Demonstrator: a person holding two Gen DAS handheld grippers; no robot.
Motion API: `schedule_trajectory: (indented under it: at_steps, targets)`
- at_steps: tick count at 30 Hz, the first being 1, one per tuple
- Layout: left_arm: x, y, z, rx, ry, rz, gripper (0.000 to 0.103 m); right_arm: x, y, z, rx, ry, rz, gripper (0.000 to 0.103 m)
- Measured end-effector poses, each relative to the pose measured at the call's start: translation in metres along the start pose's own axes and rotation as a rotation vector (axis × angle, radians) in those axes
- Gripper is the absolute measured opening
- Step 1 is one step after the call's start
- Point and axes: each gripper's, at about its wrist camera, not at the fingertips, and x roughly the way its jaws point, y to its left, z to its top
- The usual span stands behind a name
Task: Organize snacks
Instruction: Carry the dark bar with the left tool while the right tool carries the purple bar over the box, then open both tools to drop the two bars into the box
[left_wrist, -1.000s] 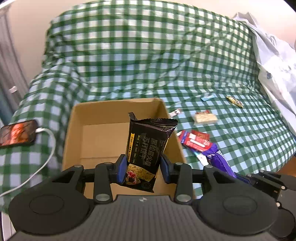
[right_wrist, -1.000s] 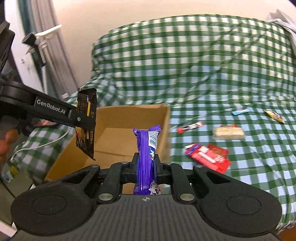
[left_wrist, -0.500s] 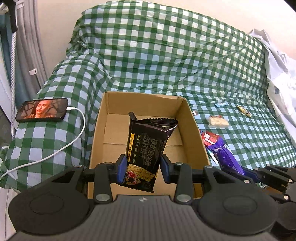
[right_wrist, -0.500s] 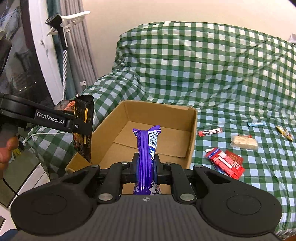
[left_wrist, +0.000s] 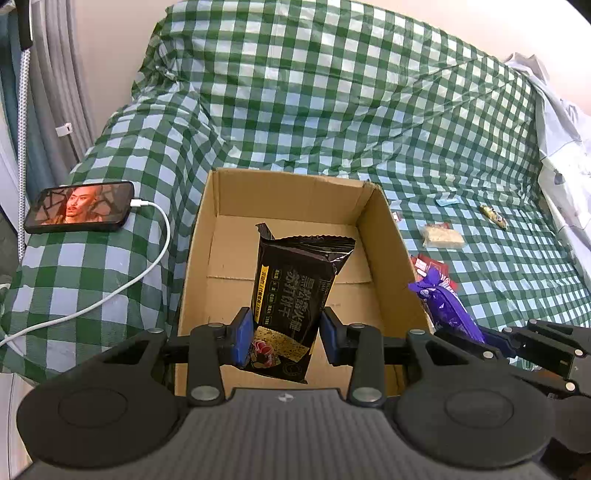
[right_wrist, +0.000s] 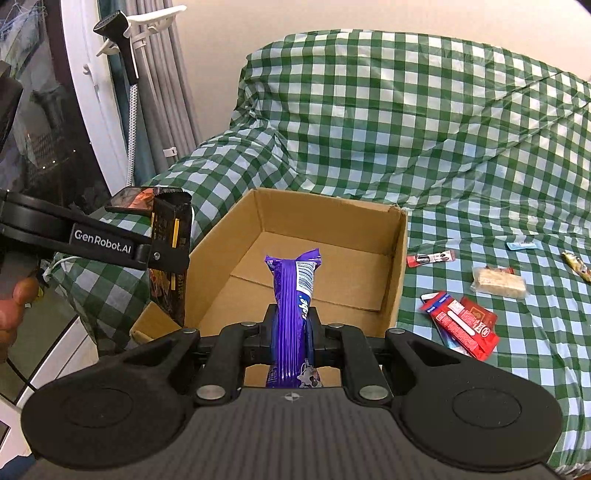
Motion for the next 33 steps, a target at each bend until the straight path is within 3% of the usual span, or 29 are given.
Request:
schedule_trajectory:
  at_steps: [33]
  targets:
    - [0.149,0.004,0.016,-0.002,0.227,0.009,0.043,0.129,-0.03,0.011,0.045,0.185,0.005,0.015]
